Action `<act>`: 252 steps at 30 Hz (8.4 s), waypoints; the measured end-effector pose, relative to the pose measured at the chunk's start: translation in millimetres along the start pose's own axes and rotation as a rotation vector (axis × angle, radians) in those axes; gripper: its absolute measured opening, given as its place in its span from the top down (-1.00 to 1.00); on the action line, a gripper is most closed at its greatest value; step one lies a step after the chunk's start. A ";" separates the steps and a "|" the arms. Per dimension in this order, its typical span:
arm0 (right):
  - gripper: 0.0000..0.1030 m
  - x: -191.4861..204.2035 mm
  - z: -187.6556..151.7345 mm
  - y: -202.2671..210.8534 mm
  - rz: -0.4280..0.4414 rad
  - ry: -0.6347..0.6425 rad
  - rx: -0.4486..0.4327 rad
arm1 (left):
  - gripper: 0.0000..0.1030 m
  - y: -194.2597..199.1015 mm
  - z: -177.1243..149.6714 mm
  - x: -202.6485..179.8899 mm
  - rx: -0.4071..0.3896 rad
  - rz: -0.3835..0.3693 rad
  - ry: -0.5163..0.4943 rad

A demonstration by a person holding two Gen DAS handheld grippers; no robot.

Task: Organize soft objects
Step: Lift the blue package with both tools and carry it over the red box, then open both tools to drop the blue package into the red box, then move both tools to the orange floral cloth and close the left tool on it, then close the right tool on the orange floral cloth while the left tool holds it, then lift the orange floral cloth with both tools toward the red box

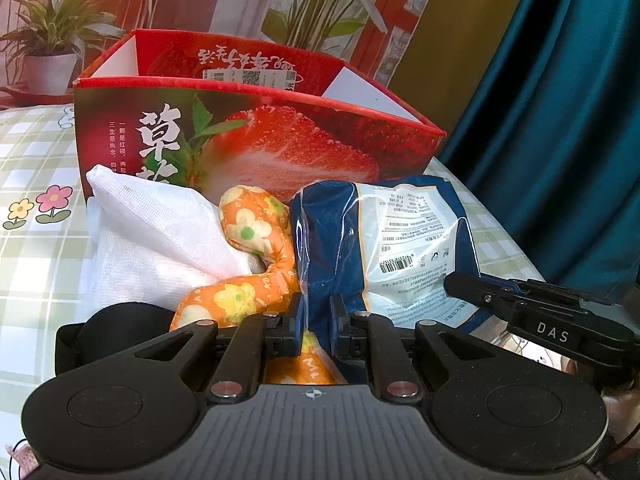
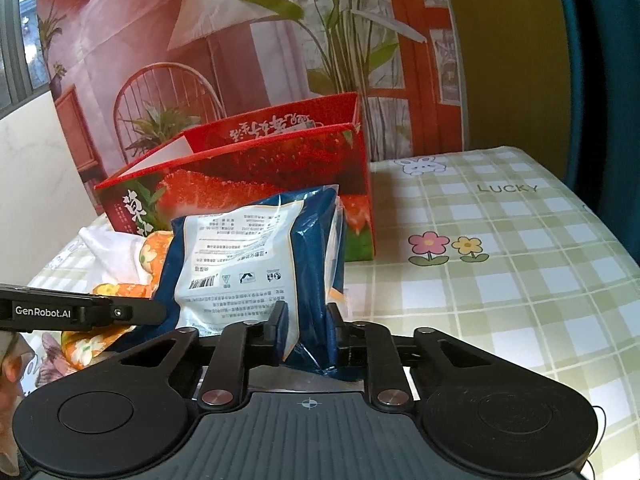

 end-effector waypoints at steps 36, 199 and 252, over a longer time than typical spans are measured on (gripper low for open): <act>0.84 72.5 157.0 -41.3 0.120 0.271 -0.125 | 0.76 59.0 149.0 54.5 -0.318 0.096 0.035; 0.86 79.3 -15.3 -6.4 0.087 0.171 0.022 | 0.62 38.6 -64.7 80.4 -0.037 0.131 0.108; 0.87 3.1 158.6 -146.3 -0.040 0.128 0.151 | 0.74 -58.1 139.3 69.1 -0.033 0.239 -0.114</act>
Point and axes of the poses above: each gripper's, at about its wrist camera, not at the fingertips, and y roughly against the way its jaws point, x to its left, z to its top, the point moved 4 cm from there along -y, roughly the way its jaws point, and after that the axes turned 11 degrees about z, right-handed, at the moved point
